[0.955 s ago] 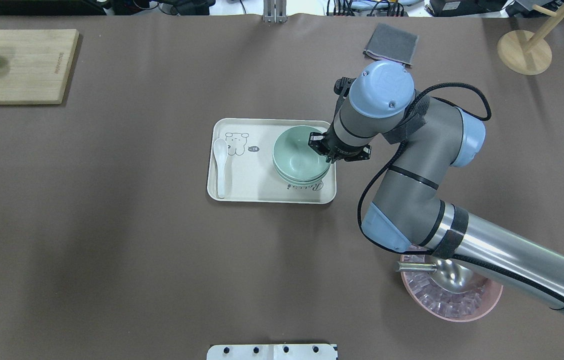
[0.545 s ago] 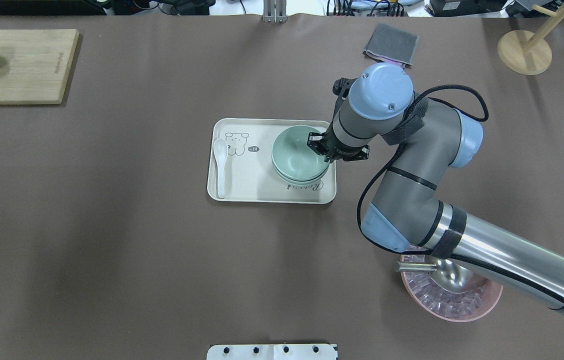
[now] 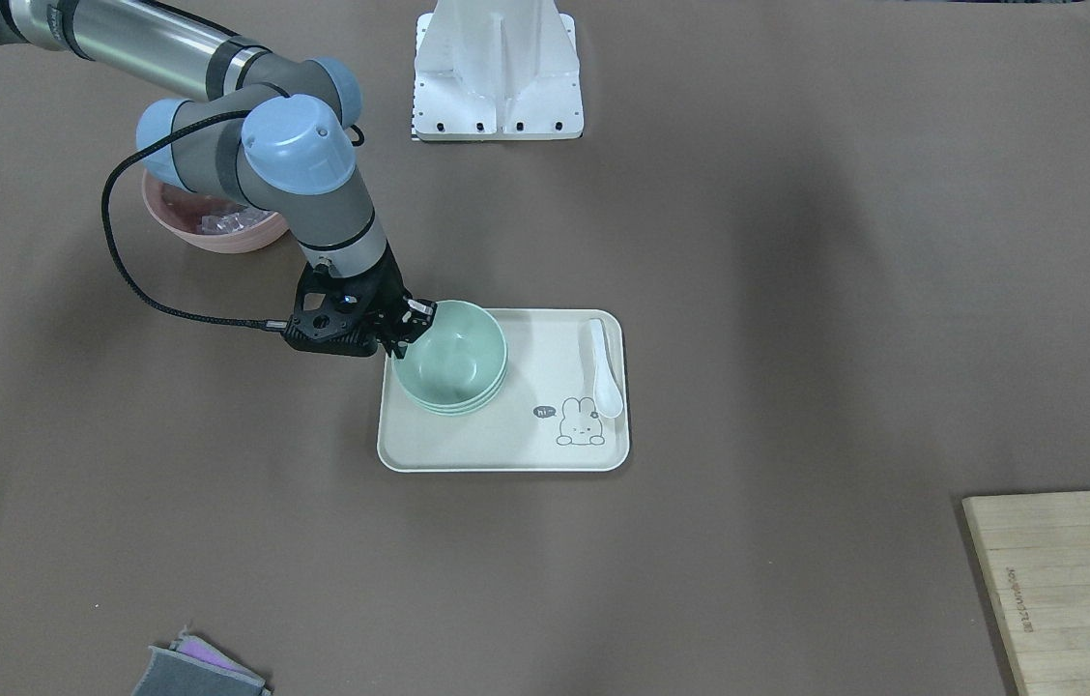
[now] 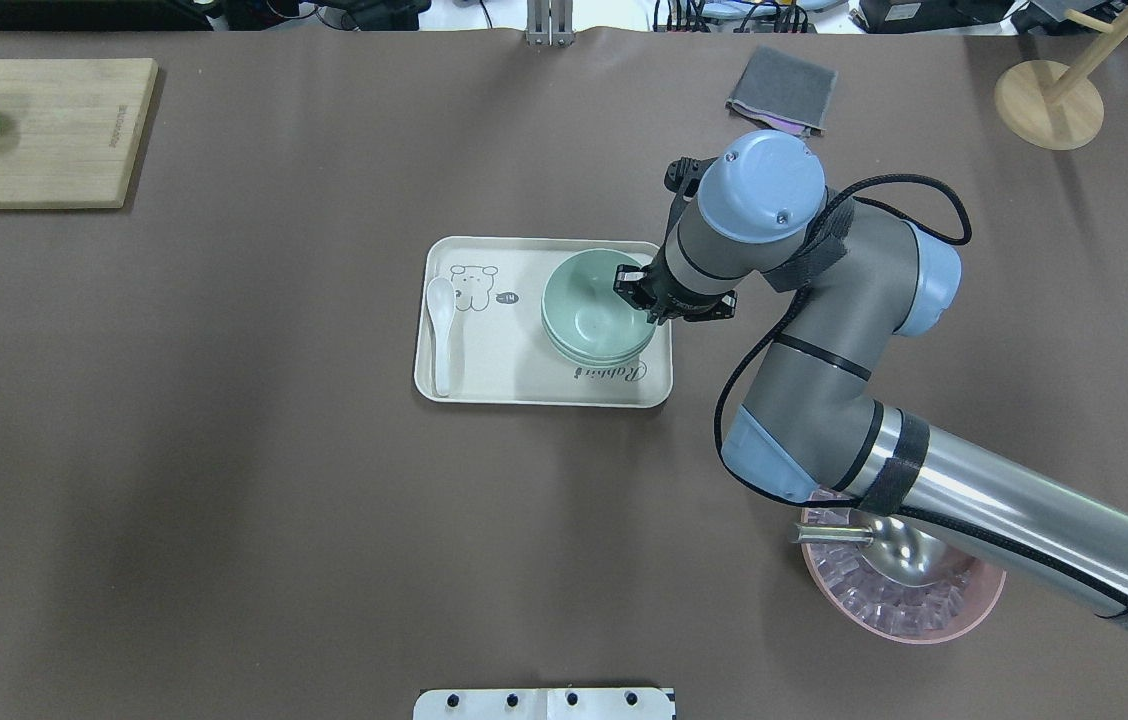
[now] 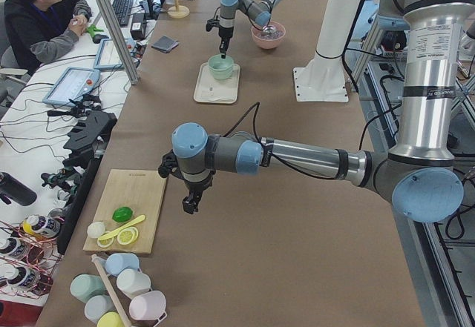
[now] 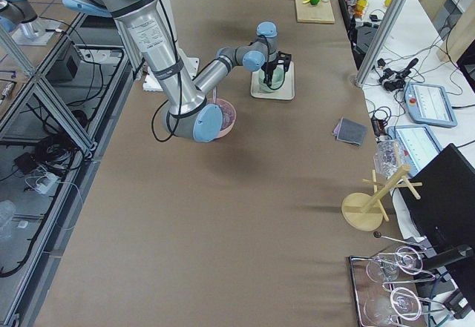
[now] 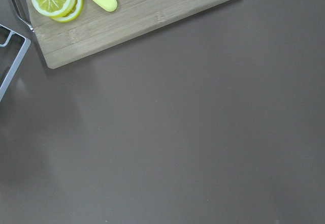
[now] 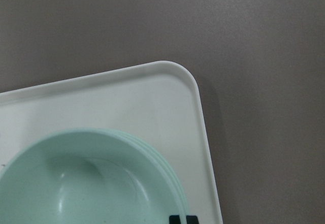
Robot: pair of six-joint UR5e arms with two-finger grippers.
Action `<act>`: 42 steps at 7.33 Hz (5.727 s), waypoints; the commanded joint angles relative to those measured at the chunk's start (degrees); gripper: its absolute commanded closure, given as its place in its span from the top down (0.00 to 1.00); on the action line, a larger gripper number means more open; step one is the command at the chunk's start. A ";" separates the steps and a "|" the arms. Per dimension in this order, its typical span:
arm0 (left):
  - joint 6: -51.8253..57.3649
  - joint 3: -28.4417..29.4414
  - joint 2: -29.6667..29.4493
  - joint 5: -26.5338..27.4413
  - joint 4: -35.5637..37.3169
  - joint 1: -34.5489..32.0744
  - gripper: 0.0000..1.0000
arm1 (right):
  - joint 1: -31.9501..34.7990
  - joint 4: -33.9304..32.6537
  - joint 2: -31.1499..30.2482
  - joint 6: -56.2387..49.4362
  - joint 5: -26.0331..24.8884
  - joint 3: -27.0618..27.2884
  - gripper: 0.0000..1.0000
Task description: Stack green bowls together
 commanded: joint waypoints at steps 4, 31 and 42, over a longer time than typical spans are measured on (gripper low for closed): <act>0.00 0.10 -0.09 0.08 0.00 0.00 0.99 | -0.09 0.29 -0.23 -0.85 -0.79 -0.04 0.98; 0.08 3.53 0.53 0.79 -2.55 -0.09 0.99 | 50.89 -24.49 -45.40 -81.37 14.76 20.26 1.00; 0.35 -1.05 4.31 0.44 -2.55 -1.23 0.99 | 50.80 -14.65 -45.40 -81.01 17.31 15.07 1.00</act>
